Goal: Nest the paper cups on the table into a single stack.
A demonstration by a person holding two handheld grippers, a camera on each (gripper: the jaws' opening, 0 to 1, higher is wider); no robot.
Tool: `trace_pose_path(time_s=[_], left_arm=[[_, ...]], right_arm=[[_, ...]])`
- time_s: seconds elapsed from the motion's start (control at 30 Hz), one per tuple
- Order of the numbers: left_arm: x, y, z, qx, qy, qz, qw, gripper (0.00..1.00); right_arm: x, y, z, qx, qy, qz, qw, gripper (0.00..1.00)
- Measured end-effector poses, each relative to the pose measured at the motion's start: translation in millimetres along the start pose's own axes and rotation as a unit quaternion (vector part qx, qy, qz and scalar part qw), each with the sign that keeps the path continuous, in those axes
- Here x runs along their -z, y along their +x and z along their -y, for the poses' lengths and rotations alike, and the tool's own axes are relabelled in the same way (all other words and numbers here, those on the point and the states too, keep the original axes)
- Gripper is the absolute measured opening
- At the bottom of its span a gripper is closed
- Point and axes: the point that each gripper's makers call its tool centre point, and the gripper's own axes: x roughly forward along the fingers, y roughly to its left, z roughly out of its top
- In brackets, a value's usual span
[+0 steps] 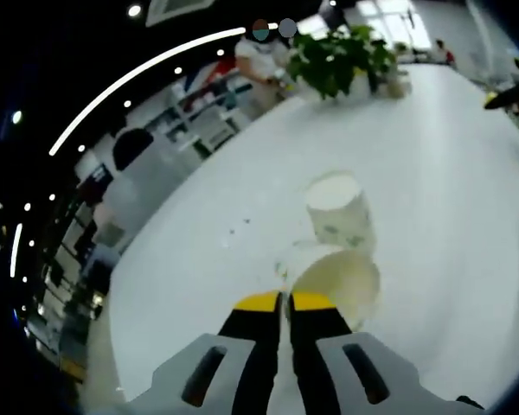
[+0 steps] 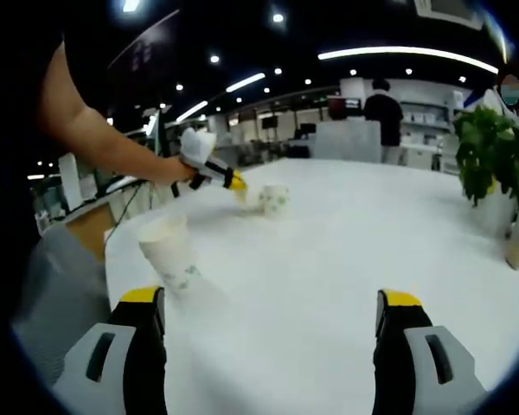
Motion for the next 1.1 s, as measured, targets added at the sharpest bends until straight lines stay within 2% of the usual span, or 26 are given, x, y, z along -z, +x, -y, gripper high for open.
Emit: trace_pose_path(time_s=[0.27, 0.4, 0.5, 0.53, 0.57, 0.6, 0.67, 0.8, 0.9, 0.93, 1.0, 1.03, 1.1], left_arm=[[-12.4, -4.6, -2.2, 0.036, 0.007, -0.012, 0.9992, 0.0], [-12.0, -4.4, -1.1, 0.063, 0.005, -0.038, 0.9973, 0.0], [-8.2, -9.1, -1.0, 0.09, -0.022, -0.081, 0.9924, 0.0], [-6.6, -9.9, -2.6, 0.091, -0.024, -0.094, 0.9912, 0.0], [-2.2, -12.3, -7.9, 0.085, -0.022, -0.121, 0.9887, 0.0], [-1.2, -13.1, -8.9, 0.09, -0.018, -0.132, 0.9869, 0.0], [-0.6, -18.5, -5.4, 0.113, -0.037, -0.16, 0.98, 0.0], [-1.0, -26.1, -6.7, 0.15, -0.039, -0.205, 0.9663, 0.0], [-3.1, -37.1, -6.9, 0.175, -0.028, -0.241, 0.9541, 0.0], [-5.1, -40.0, -9.2, 0.181, -0.014, -0.25, 0.9511, 0.0], [-5.2, -48.5, -9.8, 0.201, -0.002, -0.278, 0.9393, 0.0], [-6.8, -49.1, -11.8, 0.207, 0.009, -0.281, 0.9372, 0.0], [-9.5, -55.3, -14.7, 0.219, 0.016, -0.298, 0.929, 0.0]], right_arm=[[-0.8, -0.4, -1.4, 0.0, 0.002, 0.003, 1.0, 1.0], [-1.3, 0.2, -3.3, -0.003, 0.001, 0.004, 1.0, 1.0], [-3.7, 0.5, -4.3, -0.004, -0.001, 0.005, 1.0, 1.0], [-4.4, 0.4, -4.3, -0.004, -0.001, 0.006, 1.0, 1.0], [-5.4, 0.3, -4.0, -0.004, -0.003, 0.006, 1.0, 1.0], [-5.9, 0.1, -3.8, -0.004, -0.004, 0.006, 1.0, 1.0], [-7.1, 0.0, -3.2, -0.003, -0.006, 0.007, 1.0, 1.0], [-9.5, 0.0, -3.6, -0.005, -0.007, 0.009, 0.9999, 1.0], [-10.0, 0.9, -4.5, -0.006, -0.008, 0.01, 0.9999, 1.0], [-10.9, 0.8, -5.5, -0.007, -0.009, 0.01, 0.9999, 1.0], [-12.4, 1.0, -7.1, -0.008, -0.009, 0.01, 0.9999, 1.0], [-12.9, 1.0, -7.7, -0.009, -0.009, 0.01, 0.9999, 1.0], [-12.7, 0.6, -7.7, -0.007, -0.006, 0.004, 1.0, 1.0]])
